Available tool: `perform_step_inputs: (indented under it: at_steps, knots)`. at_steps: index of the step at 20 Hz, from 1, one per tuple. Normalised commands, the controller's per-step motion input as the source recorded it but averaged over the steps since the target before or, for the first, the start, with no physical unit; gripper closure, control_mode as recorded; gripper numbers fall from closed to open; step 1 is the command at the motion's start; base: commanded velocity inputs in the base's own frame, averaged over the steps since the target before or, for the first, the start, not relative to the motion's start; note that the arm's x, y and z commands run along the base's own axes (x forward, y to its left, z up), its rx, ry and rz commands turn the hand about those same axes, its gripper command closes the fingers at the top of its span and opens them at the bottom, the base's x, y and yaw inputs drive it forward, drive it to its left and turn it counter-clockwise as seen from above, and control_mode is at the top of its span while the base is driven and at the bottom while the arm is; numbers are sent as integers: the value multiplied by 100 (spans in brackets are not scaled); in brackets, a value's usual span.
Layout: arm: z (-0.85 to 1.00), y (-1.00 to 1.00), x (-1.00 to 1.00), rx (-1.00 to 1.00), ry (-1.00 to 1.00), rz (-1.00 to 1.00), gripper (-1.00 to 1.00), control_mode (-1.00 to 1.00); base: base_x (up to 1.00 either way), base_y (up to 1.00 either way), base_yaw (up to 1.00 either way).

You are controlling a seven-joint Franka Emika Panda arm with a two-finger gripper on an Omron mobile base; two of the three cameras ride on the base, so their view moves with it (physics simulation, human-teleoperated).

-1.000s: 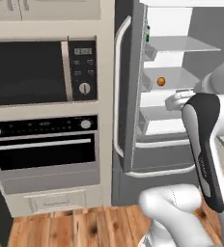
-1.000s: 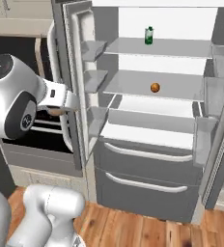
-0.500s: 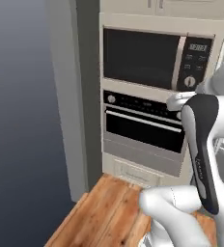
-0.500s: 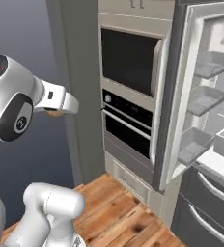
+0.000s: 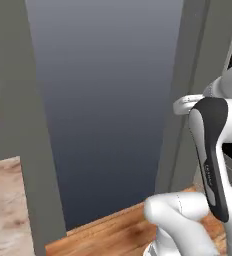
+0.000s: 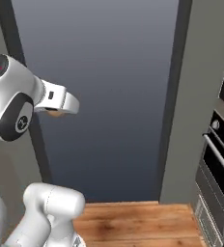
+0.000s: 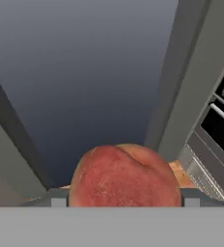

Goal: Pick up each peach from the fridge and place one peach on each plate on the dining counter.

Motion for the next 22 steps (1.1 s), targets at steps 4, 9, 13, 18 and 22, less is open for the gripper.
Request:
perform_step_inputs:
  at_steps: [4, 9, 13, 18, 22]
  knots:
    - [0, 0, 0, 0, 0, 0, 100, 100, 0, 0, 100]
    - [0, 0, 0, 0, 0, 0, 100, 100, 0, 0, 100]
    - [0, 0, 0, 0, 0, 0, 100, 100, -2, 25, 93]
    - [0, 0, 0, 0, 0, 0, 100, 100, -15, 97, 78]
    - [0, 0, 0, 0, 0, 0, 100, 100, -9, 80, 88]
